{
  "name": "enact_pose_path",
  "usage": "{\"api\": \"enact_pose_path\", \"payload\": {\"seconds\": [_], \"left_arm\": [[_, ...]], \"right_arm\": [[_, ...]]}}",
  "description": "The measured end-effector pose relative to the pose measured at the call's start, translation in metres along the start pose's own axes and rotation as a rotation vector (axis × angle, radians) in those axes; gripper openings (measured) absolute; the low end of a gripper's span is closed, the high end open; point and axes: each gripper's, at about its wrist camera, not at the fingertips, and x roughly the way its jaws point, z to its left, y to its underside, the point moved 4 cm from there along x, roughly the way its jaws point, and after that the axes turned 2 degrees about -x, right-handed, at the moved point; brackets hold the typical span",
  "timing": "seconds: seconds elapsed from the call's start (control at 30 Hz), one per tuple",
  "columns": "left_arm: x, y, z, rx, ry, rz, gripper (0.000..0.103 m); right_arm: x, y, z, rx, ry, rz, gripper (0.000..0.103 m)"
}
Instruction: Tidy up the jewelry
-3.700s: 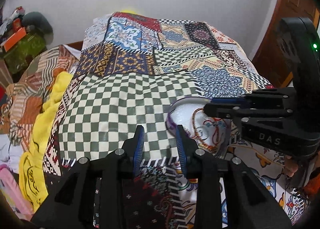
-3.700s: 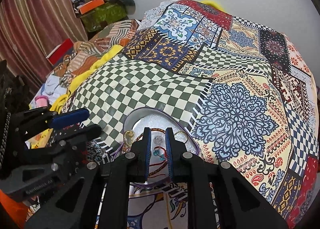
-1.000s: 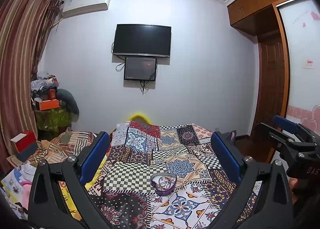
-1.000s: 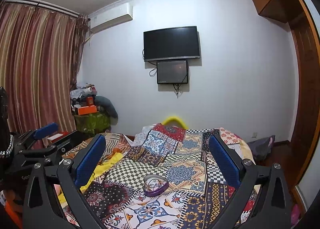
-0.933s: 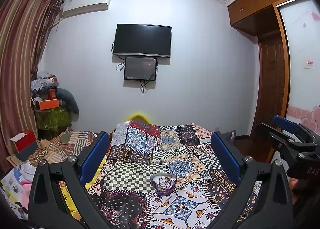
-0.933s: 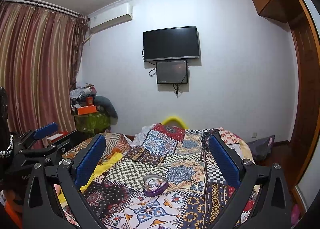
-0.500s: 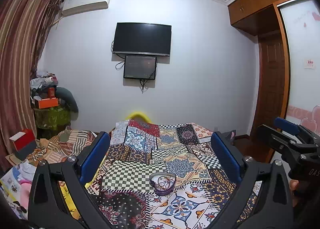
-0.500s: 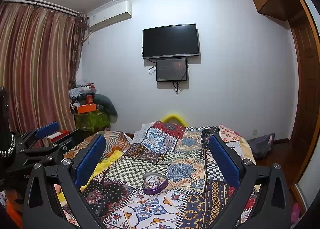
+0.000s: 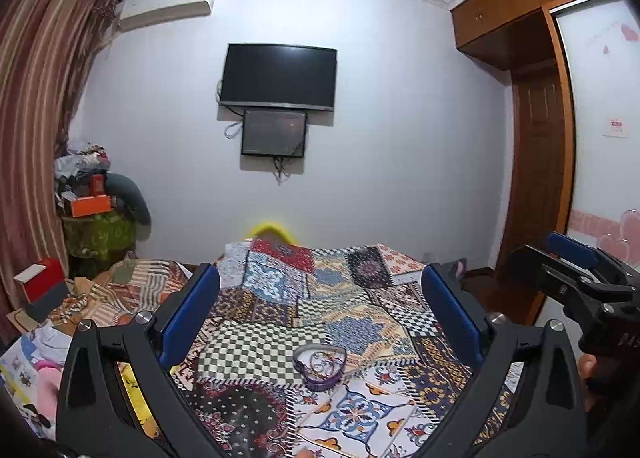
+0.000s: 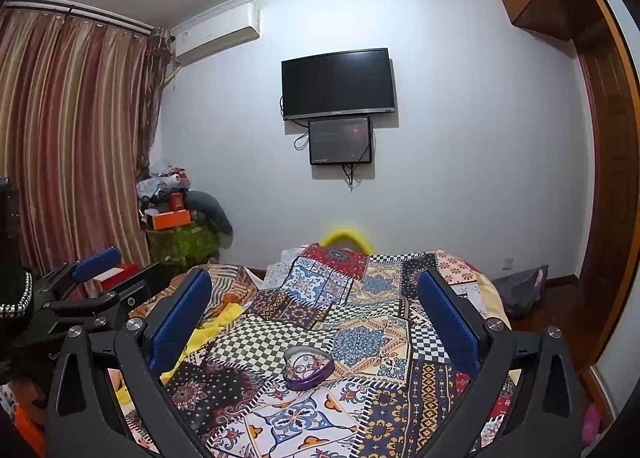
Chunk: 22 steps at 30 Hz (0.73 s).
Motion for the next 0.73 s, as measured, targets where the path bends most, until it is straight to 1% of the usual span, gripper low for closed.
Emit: {"api": "enact_pose_path", "payload": {"seconds": [0.43, 0.73], "left_arm": [[0.0023, 0.0016, 0.0001, 0.001, 0.0, 0.001, 0.101], [0.0093, 0.0054, 0.0013, -0.027, 0.015, 0.017, 0.102]], "right_arm": [[0.0022, -0.0012, -0.0021, -0.001, 0.004, -0.001, 0.102], [0.007, 0.0039, -0.0054, 0.008, 0.008, 0.009, 0.102]]}}
